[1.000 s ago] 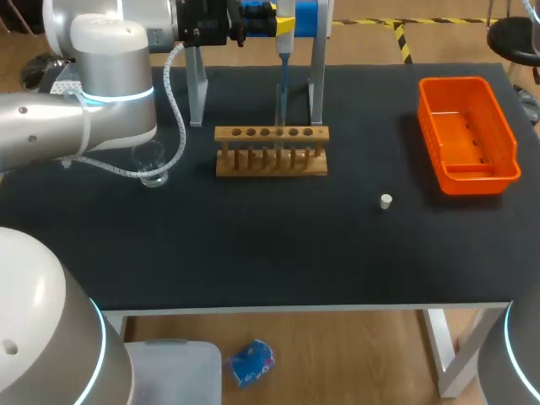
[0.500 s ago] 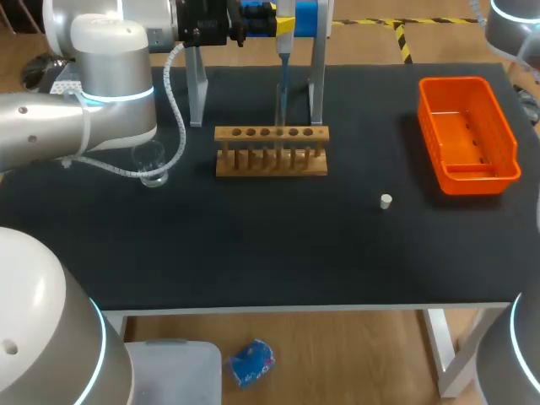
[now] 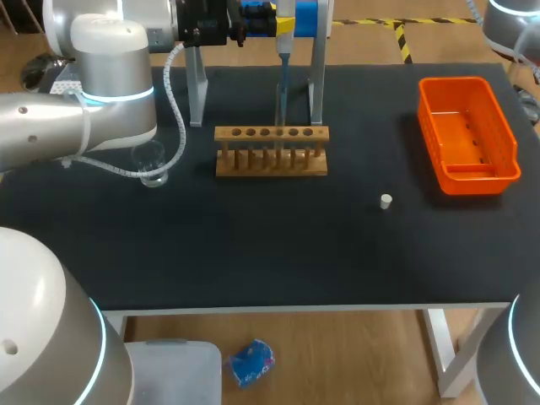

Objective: Invert the test tube, pick up the pipette, mount the tip to pipette, aspirate from beaker and dispense into the tube, eject the tip, return the pipette, and cap with the stopper.

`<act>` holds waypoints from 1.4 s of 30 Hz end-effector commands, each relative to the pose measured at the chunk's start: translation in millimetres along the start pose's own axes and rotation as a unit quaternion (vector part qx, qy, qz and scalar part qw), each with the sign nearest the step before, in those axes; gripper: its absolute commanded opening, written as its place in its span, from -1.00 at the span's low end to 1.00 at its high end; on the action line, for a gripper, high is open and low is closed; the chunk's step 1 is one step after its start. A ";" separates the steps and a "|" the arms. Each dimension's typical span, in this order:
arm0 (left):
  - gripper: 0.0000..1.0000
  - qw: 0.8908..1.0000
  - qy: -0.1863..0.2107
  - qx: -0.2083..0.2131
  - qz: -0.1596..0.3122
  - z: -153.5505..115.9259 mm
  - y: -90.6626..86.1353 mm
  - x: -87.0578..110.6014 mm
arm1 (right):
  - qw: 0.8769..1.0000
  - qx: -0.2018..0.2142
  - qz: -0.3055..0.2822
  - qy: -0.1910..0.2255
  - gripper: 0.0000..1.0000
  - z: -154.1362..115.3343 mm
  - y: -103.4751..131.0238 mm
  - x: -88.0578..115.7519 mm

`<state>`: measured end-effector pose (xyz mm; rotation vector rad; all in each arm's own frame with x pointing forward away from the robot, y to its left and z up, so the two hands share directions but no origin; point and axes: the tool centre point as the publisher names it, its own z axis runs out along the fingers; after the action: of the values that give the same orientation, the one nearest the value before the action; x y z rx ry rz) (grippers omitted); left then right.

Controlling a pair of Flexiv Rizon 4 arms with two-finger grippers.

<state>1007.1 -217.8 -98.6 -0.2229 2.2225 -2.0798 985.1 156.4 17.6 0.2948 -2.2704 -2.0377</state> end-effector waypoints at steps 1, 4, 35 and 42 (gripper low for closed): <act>-1.00 1.000 -0.001 0.001 0.001 0.7 0.0 -0.1 | 1.000 -0.028 0.008 0.009 -1.00 3.4 -6.9 -5.1; -1.00 1.000 -0.001 0.001 0.001 0.7 0.0 -0.1 | 0.999 -0.046 0.014 0.017 -1.00 9.4 -6.0 -6.9; -1.00 1.000 -0.001 0.001 0.001 0.7 0.0 -0.1 | 0.996 -0.069 0.051 0.038 -1.00 49.5 -10.8 -31.9; -1.00 1.000 -0.001 0.001 0.001 0.7 0.0 -0.1 | 0.995 -0.072 0.056 0.039 -1.00 50.2 -14.7 -35.5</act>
<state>1007.1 -217.8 -98.6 -0.2228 2.2225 -2.0798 1007.8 210.8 1.6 0.2176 -2.0417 -2.0868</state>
